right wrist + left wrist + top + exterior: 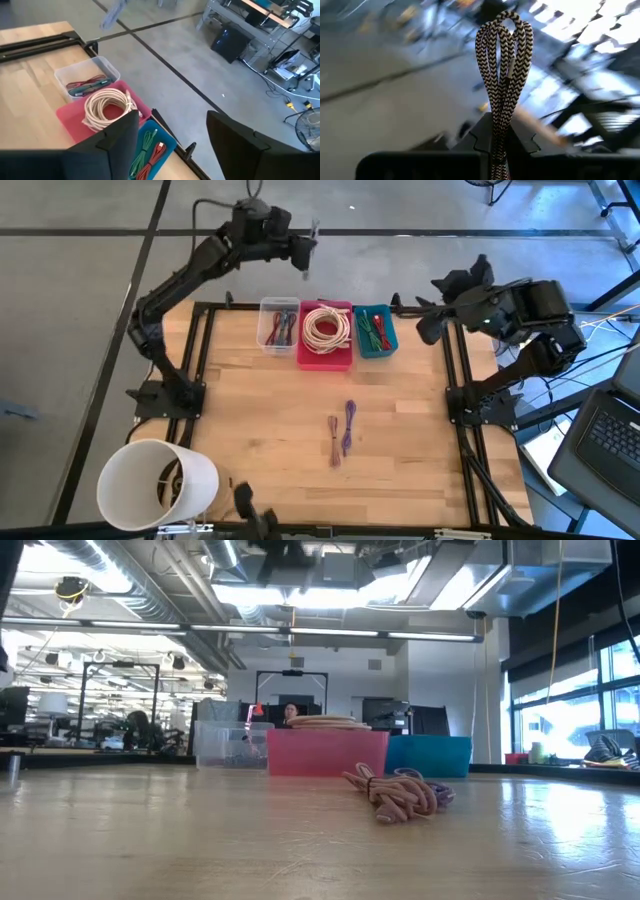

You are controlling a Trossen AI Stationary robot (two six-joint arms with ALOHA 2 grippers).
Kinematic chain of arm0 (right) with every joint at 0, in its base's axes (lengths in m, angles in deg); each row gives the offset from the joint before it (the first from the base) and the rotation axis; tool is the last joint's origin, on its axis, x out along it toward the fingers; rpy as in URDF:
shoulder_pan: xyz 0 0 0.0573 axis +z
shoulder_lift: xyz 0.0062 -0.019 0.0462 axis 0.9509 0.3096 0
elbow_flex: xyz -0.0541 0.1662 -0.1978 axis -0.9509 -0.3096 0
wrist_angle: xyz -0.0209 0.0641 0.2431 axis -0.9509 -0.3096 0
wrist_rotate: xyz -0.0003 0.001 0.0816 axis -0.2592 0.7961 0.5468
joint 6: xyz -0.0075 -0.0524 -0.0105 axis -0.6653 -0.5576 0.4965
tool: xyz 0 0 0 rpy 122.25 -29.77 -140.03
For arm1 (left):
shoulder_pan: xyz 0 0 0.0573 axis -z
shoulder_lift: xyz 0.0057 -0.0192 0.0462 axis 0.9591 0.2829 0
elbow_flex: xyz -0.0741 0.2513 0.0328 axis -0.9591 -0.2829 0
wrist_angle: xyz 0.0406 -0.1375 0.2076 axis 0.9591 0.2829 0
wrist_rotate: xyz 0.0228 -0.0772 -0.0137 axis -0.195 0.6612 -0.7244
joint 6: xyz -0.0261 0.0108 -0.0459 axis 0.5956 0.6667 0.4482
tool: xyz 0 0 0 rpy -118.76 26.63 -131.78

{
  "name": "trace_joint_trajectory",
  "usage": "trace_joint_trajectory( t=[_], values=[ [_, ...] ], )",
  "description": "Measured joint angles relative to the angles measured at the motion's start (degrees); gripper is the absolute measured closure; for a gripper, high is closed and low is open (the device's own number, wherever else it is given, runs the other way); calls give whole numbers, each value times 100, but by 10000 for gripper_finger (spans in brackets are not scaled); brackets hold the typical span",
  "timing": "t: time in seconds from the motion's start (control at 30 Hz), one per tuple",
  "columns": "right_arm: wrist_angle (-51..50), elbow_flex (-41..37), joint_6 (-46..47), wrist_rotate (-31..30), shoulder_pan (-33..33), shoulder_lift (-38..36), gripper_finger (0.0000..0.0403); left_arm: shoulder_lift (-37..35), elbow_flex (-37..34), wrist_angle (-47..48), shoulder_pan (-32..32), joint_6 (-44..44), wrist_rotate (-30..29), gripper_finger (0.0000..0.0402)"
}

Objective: Pick & Place USB Port
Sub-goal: Put the white charger cable into the transparent bin

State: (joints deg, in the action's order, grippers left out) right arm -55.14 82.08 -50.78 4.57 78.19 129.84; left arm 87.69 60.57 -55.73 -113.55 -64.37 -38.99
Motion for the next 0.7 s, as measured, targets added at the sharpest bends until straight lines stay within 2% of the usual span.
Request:
trace_joint_trajectory(
  t=[0.1,0.27,0.7],
  values=[
    [0,0,1,11,3,-127,173,326,311,849,-251,115,-345,383],
    [0,0,160,104,3,-253,178,830,324,1568,-554,481,-346,383],
    [0,0,377,700,5,-269,178,1818,326,2366,-856,1022,-340,383]
  ],
)
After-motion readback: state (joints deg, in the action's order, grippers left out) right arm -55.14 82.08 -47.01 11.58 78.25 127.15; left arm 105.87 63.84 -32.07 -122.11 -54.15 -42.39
